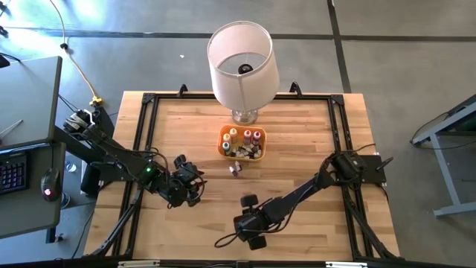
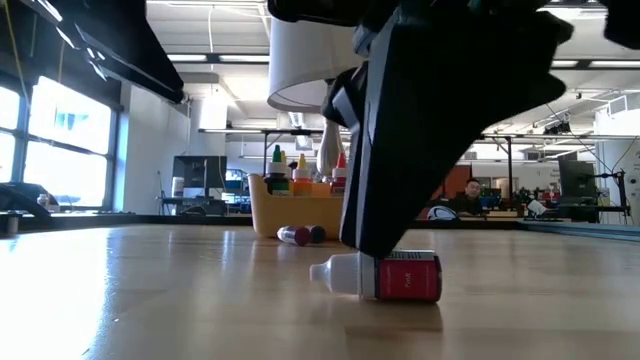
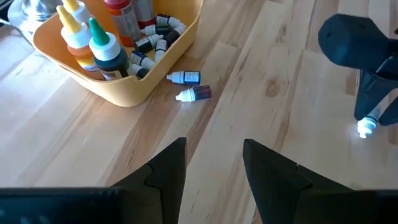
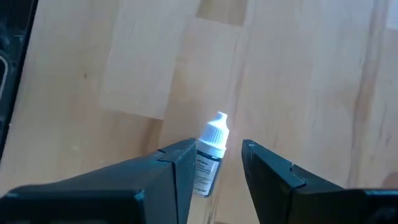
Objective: Pick & Place food coloring
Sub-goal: Put the pink food coloring bottle into the yellow bin
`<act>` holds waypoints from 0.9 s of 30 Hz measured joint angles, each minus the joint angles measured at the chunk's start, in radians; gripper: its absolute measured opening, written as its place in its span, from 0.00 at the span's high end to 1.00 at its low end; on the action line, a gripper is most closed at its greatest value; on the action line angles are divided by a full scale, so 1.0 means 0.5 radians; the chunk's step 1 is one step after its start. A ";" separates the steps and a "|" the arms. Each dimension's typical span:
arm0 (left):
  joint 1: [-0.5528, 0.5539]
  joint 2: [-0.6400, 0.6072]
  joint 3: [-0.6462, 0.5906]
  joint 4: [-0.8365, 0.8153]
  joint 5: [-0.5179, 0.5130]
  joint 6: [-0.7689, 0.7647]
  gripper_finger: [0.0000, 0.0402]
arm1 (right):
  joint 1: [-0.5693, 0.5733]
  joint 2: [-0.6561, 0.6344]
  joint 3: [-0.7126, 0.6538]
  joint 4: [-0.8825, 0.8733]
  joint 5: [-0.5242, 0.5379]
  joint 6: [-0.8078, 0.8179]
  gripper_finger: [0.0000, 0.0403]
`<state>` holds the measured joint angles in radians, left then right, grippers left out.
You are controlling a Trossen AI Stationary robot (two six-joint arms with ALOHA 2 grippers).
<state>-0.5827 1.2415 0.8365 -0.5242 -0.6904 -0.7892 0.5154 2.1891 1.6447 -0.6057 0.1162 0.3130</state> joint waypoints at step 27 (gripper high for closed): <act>-0.001 0.000 0.000 0.000 0.000 0.067 0.61 | -0.025 -0.026 -0.288 0.207 0.137 0.115 0.84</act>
<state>-0.5831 1.2415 0.8366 -0.5241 -0.6907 -0.7559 0.5029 2.1761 1.5007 -0.5020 0.1848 0.3706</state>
